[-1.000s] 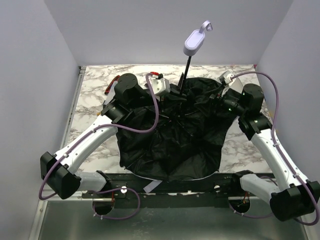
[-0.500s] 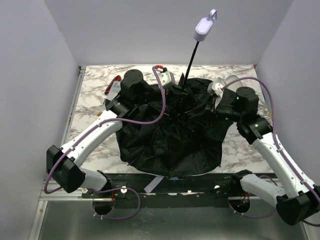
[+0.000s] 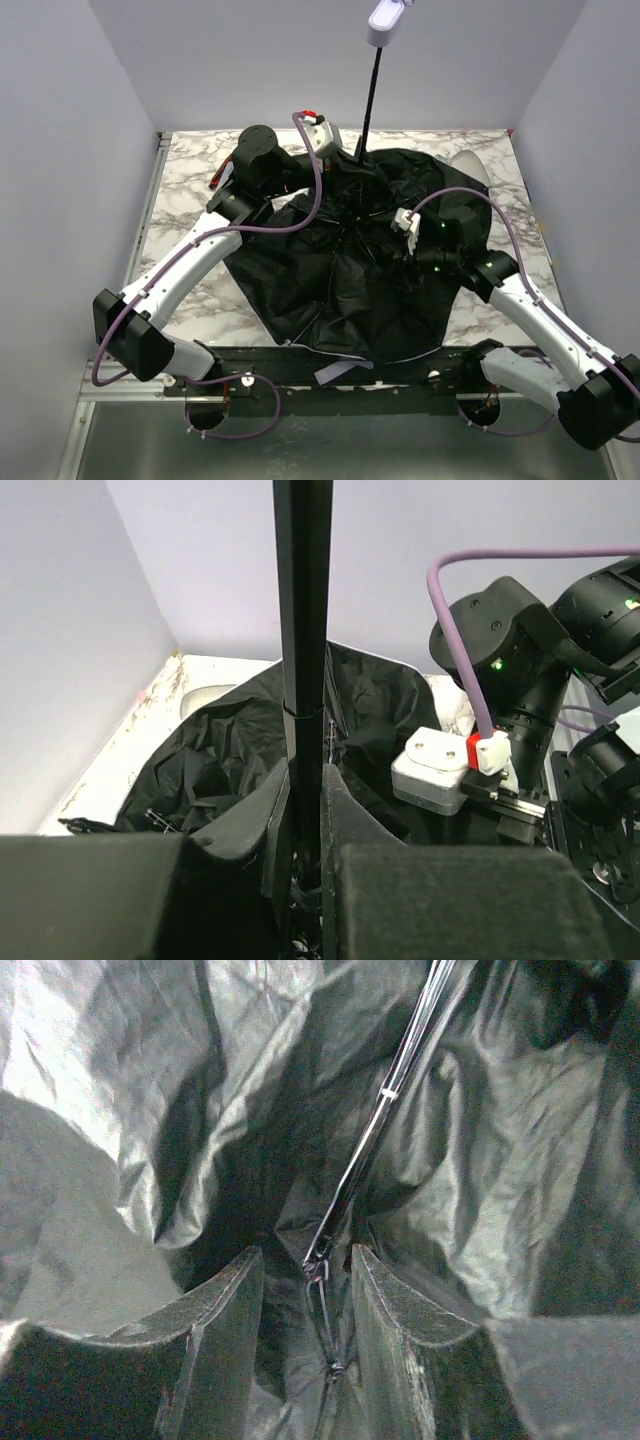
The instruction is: Open the umbrella
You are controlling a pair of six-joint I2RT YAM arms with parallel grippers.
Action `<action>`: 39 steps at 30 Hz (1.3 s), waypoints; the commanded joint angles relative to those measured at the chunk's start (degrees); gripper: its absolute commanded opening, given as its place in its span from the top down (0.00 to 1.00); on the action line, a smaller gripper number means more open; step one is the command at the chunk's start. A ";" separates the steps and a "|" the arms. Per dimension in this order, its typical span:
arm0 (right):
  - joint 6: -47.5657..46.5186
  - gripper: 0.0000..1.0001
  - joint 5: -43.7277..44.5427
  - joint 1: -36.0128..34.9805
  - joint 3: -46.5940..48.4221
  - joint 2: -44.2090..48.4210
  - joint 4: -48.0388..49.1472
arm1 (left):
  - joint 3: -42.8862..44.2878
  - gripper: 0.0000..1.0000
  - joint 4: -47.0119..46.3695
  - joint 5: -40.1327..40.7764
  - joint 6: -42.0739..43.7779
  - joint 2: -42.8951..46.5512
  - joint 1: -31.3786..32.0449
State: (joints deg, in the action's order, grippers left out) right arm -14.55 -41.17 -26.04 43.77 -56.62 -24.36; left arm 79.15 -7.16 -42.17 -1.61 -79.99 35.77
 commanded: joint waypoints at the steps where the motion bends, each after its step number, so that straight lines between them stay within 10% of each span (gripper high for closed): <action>1: 0.20 0.55 1.11 -0.14 0.97 1.89 -1.58 | 3.38 1.00 -2.46 -4.11 -1.03 -0.04 -0.61; 19: 24.83 0.30 7.34 -0.15 29.93 -5.36 26.58 | 4.73 1.00 0.73 -10.59 1.02 -3.65 -0.44; 39: 24.75 0.63 6.92 -0.23 27.25 -10.07 35.61 | 6.69 1.00 4.15 -12.75 1.34 -4.97 1.63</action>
State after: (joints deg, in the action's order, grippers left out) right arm 11.09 -35.05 -26.35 72.07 -65.93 9.89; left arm 82.48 -3.22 -52.58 -1.30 -84.71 36.47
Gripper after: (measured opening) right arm 0.393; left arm 0.111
